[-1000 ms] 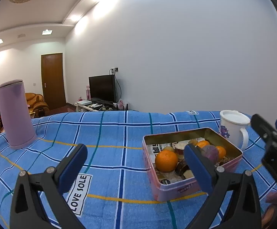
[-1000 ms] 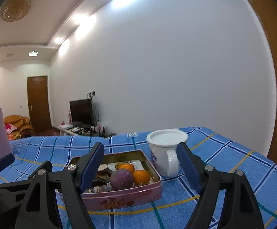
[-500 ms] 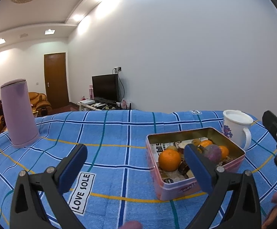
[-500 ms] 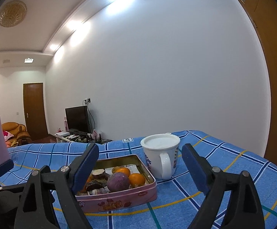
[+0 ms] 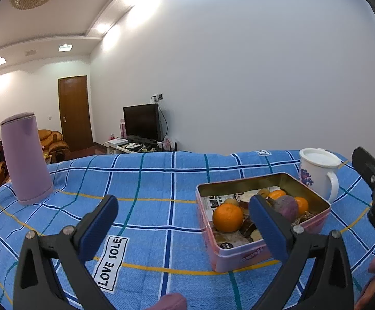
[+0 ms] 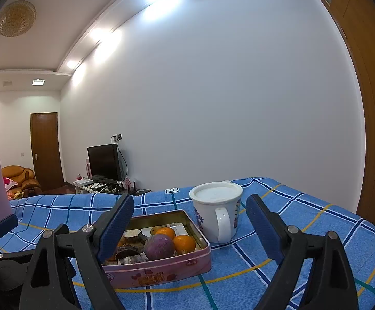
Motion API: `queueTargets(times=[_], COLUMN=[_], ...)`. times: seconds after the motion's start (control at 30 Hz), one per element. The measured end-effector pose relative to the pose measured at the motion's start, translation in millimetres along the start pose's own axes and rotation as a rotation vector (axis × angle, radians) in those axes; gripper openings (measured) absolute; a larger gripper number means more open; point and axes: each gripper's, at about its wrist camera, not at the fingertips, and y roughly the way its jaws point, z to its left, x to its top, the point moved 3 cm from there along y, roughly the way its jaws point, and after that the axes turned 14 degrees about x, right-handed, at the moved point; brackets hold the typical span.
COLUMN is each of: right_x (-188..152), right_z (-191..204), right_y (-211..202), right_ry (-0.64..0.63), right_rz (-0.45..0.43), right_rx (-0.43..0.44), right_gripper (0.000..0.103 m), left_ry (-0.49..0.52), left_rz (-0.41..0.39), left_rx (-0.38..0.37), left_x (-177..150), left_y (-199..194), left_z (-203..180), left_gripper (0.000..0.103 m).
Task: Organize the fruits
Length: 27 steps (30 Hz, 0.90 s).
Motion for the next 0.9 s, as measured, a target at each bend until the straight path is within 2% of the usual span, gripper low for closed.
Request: queueTargets(times=[0.9], right_x=[1.0], right_z=[0.5], right_y=[-1.2], right_ry=[-0.002], right_rz=[0.0], right_rx=[0.001], right_gripper=[0.09], left_ry=[0.02], left_rz=[-0.021], left_rx=[-0.001], left_x=[0.9], left_y=[-4.4], left_z=[-3.9], left_gripper=[0.103])
